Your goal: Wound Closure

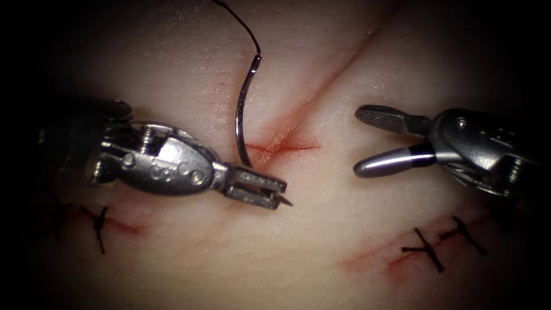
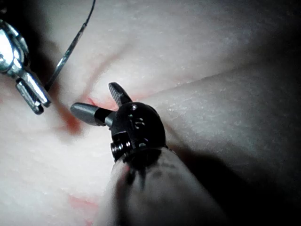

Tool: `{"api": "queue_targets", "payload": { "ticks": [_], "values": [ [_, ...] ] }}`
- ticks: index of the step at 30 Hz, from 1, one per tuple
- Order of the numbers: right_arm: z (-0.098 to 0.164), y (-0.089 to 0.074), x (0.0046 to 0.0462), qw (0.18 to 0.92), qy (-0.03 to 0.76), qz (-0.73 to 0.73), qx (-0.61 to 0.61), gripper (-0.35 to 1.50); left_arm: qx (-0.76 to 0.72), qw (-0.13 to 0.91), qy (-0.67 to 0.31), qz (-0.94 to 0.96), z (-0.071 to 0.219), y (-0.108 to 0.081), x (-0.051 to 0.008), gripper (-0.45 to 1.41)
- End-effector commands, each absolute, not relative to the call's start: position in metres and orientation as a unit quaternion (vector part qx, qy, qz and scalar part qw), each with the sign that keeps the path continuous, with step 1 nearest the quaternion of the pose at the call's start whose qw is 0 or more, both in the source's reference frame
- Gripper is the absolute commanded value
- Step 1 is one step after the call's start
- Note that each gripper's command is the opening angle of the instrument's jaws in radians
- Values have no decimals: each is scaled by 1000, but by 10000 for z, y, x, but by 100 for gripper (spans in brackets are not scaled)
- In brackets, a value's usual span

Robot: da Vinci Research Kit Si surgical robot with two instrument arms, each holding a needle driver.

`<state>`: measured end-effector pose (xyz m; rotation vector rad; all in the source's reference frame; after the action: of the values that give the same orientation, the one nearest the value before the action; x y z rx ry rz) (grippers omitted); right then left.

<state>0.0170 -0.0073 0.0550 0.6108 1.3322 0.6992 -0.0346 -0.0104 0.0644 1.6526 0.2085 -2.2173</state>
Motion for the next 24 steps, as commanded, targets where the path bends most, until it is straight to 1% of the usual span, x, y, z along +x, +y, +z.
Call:
{"api": "queue_targets", "payload": {
  "ticks": [1,3,4,5,6,11,17,24],
  "values": [
    [554,-75,184,667,604,324,292,96,597,189,71,-776,650,-109,-351,-45],
    [556,-70,189,645,615,330,311,93,621,200,66,-755,647,-110,-351,-45],
    [557,-68,190,639,618,329,319,88,630,203,65,-747,646,-110,-351,-45],
    [559,-66,192,630,623,326,329,74,641,210,61,-736,644,-111,-351,-45],
    [560,-64,194,625,627,323,335,73,647,213,60,-730,643,-112,-351,-45],
    [565,-58,206,617,625,331,346,73,671,237,51,-701,634,-116,-352,-45],
    [567,-56,223,613,621,344,348,84,693,247,33,-676,623,-116,-353,-45],
    [564,-58,237,608,618,353,352,88,704,258,21,-661,613,-116,-352,-45]
  ]
}}
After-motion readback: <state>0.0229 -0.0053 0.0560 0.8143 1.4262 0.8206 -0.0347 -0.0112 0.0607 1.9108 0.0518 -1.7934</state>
